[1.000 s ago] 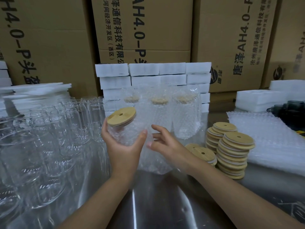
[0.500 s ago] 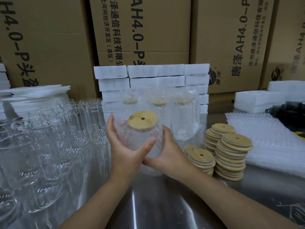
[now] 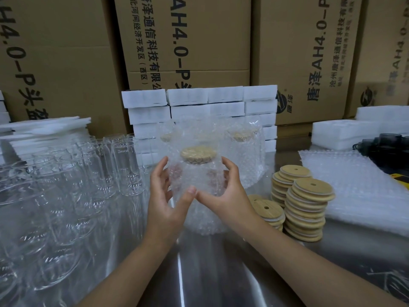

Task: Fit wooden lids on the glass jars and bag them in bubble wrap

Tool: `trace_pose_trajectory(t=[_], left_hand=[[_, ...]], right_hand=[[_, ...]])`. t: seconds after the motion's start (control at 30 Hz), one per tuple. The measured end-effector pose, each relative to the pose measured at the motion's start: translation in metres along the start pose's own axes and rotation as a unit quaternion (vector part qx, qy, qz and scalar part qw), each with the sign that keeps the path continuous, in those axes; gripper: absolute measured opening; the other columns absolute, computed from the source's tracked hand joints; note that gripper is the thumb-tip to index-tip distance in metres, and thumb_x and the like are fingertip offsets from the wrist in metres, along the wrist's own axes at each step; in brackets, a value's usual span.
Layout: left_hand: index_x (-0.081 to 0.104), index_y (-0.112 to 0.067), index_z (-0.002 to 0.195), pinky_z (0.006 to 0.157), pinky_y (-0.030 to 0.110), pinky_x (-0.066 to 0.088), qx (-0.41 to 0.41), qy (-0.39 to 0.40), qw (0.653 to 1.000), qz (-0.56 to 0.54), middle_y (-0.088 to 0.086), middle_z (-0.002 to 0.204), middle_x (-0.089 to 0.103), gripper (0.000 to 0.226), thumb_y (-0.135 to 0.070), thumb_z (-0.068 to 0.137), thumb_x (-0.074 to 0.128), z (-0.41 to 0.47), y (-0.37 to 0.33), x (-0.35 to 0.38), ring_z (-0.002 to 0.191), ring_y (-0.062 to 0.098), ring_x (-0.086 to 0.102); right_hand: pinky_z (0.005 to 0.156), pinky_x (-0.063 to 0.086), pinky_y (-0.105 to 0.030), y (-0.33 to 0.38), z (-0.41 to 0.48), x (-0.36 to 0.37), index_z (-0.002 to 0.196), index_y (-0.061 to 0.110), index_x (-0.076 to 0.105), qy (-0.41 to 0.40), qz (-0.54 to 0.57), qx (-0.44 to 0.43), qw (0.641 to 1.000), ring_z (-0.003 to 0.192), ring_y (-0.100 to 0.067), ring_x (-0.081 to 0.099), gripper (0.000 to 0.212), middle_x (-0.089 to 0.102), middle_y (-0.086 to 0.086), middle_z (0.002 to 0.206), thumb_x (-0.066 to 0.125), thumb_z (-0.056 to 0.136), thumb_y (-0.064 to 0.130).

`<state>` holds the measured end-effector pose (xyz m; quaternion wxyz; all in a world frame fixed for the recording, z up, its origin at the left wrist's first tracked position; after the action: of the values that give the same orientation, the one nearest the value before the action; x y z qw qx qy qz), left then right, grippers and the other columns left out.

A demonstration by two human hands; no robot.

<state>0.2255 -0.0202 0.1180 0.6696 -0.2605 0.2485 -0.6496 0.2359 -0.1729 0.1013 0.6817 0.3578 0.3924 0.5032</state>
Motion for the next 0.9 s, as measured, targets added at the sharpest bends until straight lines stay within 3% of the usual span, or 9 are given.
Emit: trace_pose_trajectory(t=[0.07, 0.17, 0.23, 0.37, 0.5, 0.57, 0.67, 0.8, 0.9], left_hand=[[0.036, -0.064, 0.129, 0.106, 0.034, 0.043, 0.008, 0.002, 1.000, -0.002, -0.024, 0.138, 0.048, 0.062, -0.051, 0.075, 0.065, 0.000, -0.001, 0.001, 0.133, 0.002, 0.044], [0.040, -0.055, 0.131, 0.107, 0.051, 0.042, 0.016, 0.001, 1.000, -0.008, -0.007, 0.141, 0.050, 0.059, -0.047, 0.077, 0.064, 0.000, -0.002, 0.000, 0.132, 0.015, 0.047], [0.045, -0.045, 0.128, 0.103, 0.047, 0.045, 0.028, 0.005, 0.999, -0.014, -0.011, 0.131, 0.056, 0.054, -0.043, 0.077, 0.063, 0.001, -0.005, 0.001, 0.125, 0.015, 0.054], [0.047, -0.036, 0.125, 0.095, 0.027, 0.047, 0.059, 0.027, 0.998, 0.009, -0.013, 0.122, 0.059, 0.048, -0.038, 0.079, 0.060, -0.001, -0.015, 0.007, 0.116, 0.012, 0.058], [0.045, -0.030, 0.129, 0.104, 0.032, 0.041, 0.102, 0.051, 0.991, 0.070, 0.004, 0.132, 0.050, 0.052, -0.037, 0.079, 0.058, -0.005, -0.027, 0.016, 0.128, 0.019, 0.048], [0.045, -0.030, 0.129, 0.108, 0.029, 0.036, 0.143, 0.057, 0.983, 0.103, 0.002, 0.134, 0.045, 0.051, -0.037, 0.080, 0.058, -0.008, -0.036, 0.019, 0.132, 0.014, 0.042], [0.041, -0.028, 0.134, 0.109, 0.019, 0.031, 0.165, 0.048, 0.978, 0.119, 0.009, 0.132, 0.043, 0.057, -0.037, 0.080, 0.058, -0.009, -0.042, 0.019, 0.132, 0.010, 0.039], [0.038, -0.028, 0.136, 0.109, 0.018, 0.031, 0.155, 0.054, 0.980, 0.109, 0.000, 0.138, 0.037, 0.061, -0.039, 0.080, 0.059, -0.010, -0.037, 0.022, 0.134, 0.007, 0.037], [0.027, -0.034, 0.137, 0.109, 0.020, 0.032, 0.079, 0.048, 0.991, 0.100, -0.009, 0.140, 0.033, 0.070, -0.047, 0.077, 0.059, -0.009, -0.018, 0.022, 0.135, 0.007, 0.037]], right_hand=[[0.102, 0.045, -0.039, 0.006, -0.001, -0.002, 0.136, 0.042, 0.025, -0.006, 0.004, -0.016, 1.000, 0.122, -0.015, 0.051, 0.098, 0.045, -0.001, 0.133, 0.077, 0.053, 0.051], [0.102, 0.045, -0.040, 0.010, -0.002, 0.000, 0.137, 0.041, 0.025, 0.003, 0.008, -0.027, 1.000, 0.122, -0.016, 0.050, 0.098, 0.046, -0.001, 0.133, 0.078, 0.055, 0.049], [0.101, 0.047, -0.038, 0.012, -0.003, 0.001, 0.137, 0.040, 0.025, 0.010, 0.003, -0.036, 0.999, 0.121, -0.011, 0.051, 0.099, 0.048, 0.003, 0.131, 0.079, 0.054, 0.053], [0.103, 0.046, -0.036, 0.015, -0.005, 0.001, 0.141, 0.037, 0.018, 0.013, -0.005, -0.048, 0.999, 0.122, -0.008, 0.051, 0.110, 0.049, 0.006, 0.134, 0.079, 0.051, 0.057], [0.103, 0.042, -0.026, 0.024, -0.005, -0.001, 0.139, 0.051, 0.007, 0.002, -0.030, -0.087, 0.996, 0.125, 0.004, 0.045, 0.116, 0.043, 0.016, 0.138, 0.087, 0.055, 0.044], [0.103, 0.044, -0.032, 0.033, -0.008, -0.002, 0.134, 0.060, 0.008, -0.003, -0.058, -0.126, 0.990, 0.126, -0.003, 0.046, 0.116, 0.040, 0.008, 0.142, 0.091, 0.057, 0.031], [0.092, 0.050, -0.042, 0.047, -0.016, -0.004, 0.126, 0.053, 0.026, -0.020, -0.127, -0.188, 0.974, 0.118, -0.010, 0.050, 0.096, 0.040, 0.006, 0.135, 0.089, 0.059, 0.027], [0.087, 0.050, -0.034, 0.053, -0.019, -0.010, 0.113, 0.051, 0.032, -0.049, -0.145, -0.193, 0.969, 0.108, -0.003, 0.050, 0.083, 0.043, 0.011, 0.126, 0.088, 0.056, 0.031], [0.087, 0.047, -0.027, 0.051, -0.013, -0.026, 0.107, 0.061, 0.024, -0.108, -0.122, -0.163, 0.973, 0.101, 0.004, 0.049, 0.085, 0.044, 0.015, 0.121, 0.088, 0.057, 0.037]])
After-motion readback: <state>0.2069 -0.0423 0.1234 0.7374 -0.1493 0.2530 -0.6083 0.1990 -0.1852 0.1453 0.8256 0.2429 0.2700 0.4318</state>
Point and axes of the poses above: each hand's wrist, its own z-axis towards the middle knuckle, its own x-axis out of the palm, y = z × x, the point moved 10 cm from there along z, towards the middle knuckle
